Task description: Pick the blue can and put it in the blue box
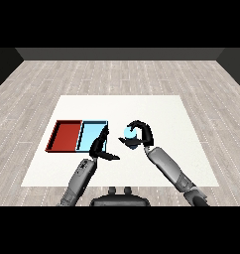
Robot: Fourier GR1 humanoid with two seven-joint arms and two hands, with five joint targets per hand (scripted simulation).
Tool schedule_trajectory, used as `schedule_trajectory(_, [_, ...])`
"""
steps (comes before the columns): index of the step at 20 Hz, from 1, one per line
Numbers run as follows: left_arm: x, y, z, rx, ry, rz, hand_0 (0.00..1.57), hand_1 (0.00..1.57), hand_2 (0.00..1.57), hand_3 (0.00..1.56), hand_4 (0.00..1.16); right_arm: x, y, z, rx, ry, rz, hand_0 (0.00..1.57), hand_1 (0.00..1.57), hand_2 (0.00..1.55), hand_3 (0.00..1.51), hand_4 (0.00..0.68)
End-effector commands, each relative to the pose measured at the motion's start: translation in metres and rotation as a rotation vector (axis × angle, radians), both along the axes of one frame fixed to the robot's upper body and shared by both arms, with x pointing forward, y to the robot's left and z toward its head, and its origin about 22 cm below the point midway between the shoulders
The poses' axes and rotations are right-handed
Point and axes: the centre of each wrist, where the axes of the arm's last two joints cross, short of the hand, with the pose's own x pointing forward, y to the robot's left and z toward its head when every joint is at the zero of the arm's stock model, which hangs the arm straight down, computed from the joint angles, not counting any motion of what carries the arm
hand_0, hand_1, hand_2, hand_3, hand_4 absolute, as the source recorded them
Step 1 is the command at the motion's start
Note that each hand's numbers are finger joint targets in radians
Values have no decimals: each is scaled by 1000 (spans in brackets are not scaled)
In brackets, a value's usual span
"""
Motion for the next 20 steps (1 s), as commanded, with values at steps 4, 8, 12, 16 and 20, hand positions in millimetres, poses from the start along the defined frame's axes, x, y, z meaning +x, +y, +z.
schedule_trajectory(4, [10,-31,-5,-17,35,2,0,0,0,0,0,1,8,12,-7,-22,31,1493,1493,1469,1401,610])
schedule_trajectory(8, [5,-21,-4,-49,37,-16,0,0,0,0,0,-10,7,-3,19,-20,41,1480,1480,1467,1400,603])
schedule_trajectory(12, [-1,-32,-14,-42,70,1,0,0,0,0,0,-5,1,5,35,-28,46,1488,1488,1464,1396,616])
schedule_trajectory(16, [17,-18,-16,-60,100,-26,0,0,0,0,0,12,17,14,-1,-30,81,1475,1475,1457,1391,606])
schedule_trajectory(20, [1,-35,-23,-59,55,2,0,0,0,0,0,-5,27,-7,7,-33,114,1482,1482,1458,1394,609])
